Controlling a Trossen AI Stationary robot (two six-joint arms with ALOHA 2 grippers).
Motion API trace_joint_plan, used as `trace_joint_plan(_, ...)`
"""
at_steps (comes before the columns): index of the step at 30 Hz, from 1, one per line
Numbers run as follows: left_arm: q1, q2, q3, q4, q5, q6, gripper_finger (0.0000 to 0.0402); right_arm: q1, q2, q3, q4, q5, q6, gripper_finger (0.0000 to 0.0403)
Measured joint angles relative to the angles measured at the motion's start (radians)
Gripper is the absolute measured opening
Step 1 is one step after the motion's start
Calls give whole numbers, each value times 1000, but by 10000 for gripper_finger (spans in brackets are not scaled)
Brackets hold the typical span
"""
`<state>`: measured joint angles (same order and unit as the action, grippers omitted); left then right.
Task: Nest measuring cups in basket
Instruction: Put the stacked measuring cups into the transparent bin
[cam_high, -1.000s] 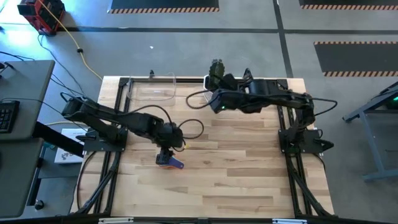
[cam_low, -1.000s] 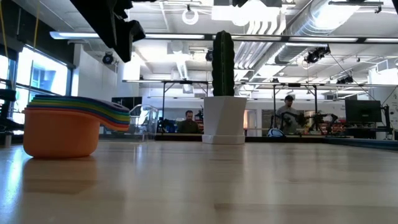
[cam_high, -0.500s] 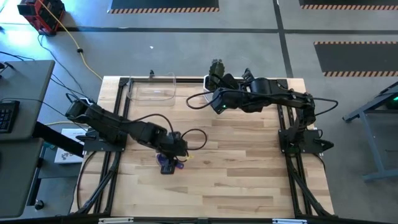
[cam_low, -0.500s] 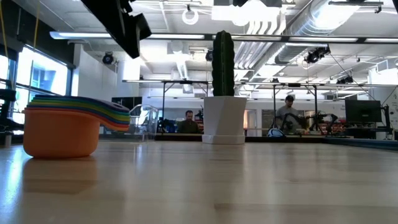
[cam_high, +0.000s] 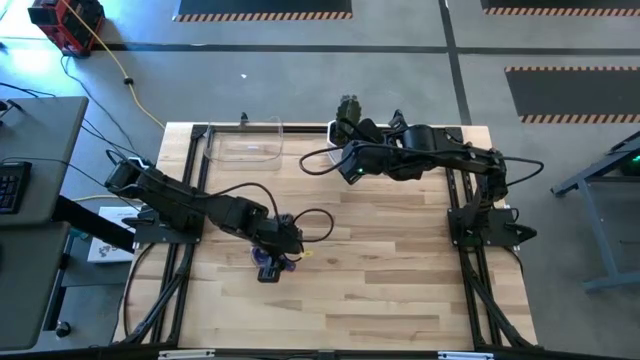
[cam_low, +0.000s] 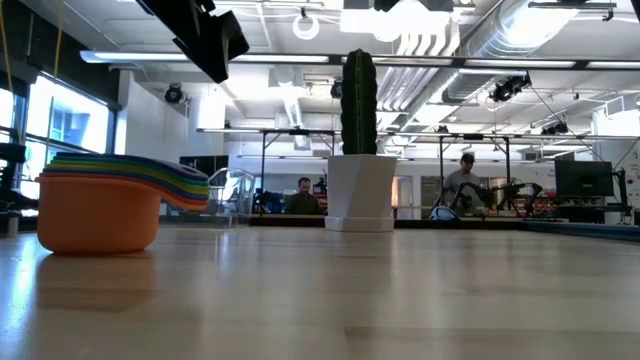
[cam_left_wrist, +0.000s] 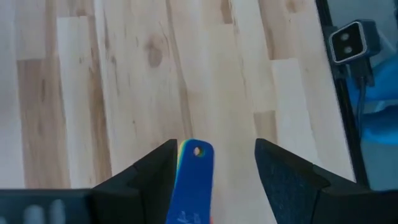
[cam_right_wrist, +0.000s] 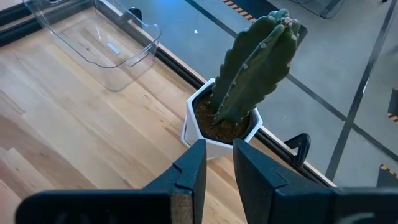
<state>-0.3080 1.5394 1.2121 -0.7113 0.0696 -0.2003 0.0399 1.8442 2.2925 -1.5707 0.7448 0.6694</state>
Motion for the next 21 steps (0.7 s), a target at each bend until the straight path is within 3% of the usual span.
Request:
trace_joint_plan(15, 28, 0, 0, 2, 6, -111, 264, 0, 0, 0, 0, -3, 4, 73)
trace_joint_plan(21, 13, 0, 0, 7, 7, -135, 265, 0, 1, 0, 0, -5, 3, 73)
